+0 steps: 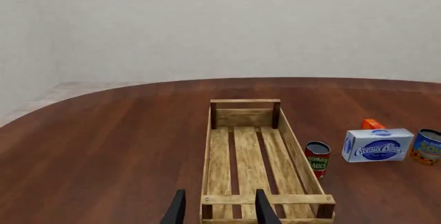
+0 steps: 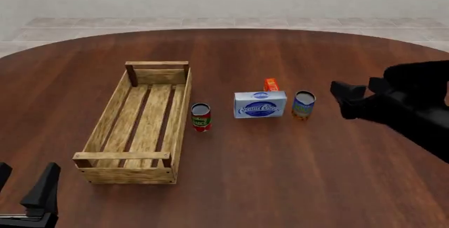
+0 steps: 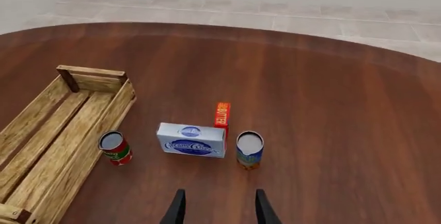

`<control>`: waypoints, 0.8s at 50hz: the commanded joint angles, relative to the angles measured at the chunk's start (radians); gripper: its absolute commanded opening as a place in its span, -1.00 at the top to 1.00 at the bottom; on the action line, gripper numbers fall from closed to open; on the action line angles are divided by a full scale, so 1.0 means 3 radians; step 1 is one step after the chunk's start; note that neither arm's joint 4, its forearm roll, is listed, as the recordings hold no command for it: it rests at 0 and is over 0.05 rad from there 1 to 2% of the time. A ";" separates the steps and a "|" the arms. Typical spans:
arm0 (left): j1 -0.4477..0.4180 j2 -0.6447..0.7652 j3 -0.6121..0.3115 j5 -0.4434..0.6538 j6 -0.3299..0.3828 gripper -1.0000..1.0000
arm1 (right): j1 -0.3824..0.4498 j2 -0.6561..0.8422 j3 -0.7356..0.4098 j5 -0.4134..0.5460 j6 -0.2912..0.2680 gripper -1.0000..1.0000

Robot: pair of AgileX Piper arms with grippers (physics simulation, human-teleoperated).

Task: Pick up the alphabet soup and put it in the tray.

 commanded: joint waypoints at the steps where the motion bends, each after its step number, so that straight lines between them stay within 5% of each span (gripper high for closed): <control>1: 0.0000 0.0000 0.0000 0.0000 0.0000 -1.00 | 0.0032 0.0641 -0.0477 0.0132 -0.0061 -1.00; 40: 0.0000 0.0000 0.0000 0.0000 0.0000 -1.00 | -0.0144 0.1974 -0.1718 0.0724 -0.0266 -1.00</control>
